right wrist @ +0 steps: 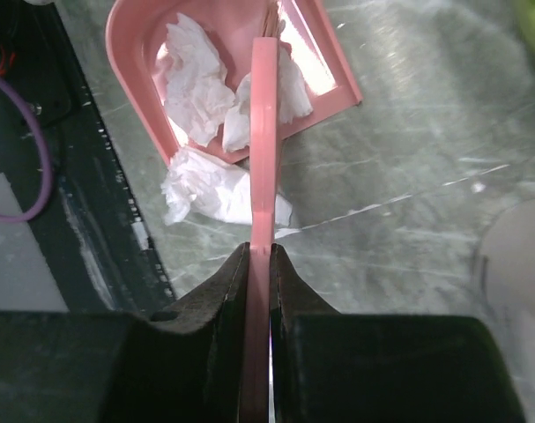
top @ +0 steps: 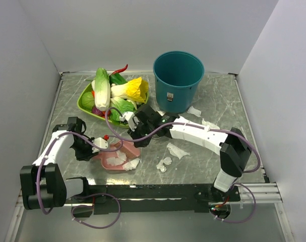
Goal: Sweep away the paper scraps from the table
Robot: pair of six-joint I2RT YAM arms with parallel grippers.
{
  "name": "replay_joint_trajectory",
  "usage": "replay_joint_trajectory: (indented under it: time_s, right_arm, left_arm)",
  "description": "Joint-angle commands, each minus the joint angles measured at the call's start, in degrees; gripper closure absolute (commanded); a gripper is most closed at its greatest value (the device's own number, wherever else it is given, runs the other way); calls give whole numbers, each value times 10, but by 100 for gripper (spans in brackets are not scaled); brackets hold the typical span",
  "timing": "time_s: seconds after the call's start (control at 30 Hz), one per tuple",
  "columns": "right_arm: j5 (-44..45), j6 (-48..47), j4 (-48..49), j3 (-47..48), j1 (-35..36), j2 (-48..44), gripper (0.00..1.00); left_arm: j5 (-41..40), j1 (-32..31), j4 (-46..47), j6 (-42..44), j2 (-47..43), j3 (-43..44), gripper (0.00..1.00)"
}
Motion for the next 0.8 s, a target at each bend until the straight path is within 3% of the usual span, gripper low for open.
replay_joint_trajectory:
  time_s: [0.0, 0.33, 0.53, 0.77]
  right_arm:
    - [13, -78, -16, 42, -2, -48, 100]
    - [96, -102, -47, -42, -2, -153, 100]
    - [64, -98, -66, -115, -4, -198, 100]
    - [4, -52, -37, -131, -4, -165, 100]
  left_arm:
    - [34, -3, 3, -10, 5, 19, 99]
    - [-31, -3, 12, 22, -6, 12, 99]
    - [-52, -16, -6, 41, -35, -3, 99]
    - [-31, -59, -12, -8, -40, -20, 99]
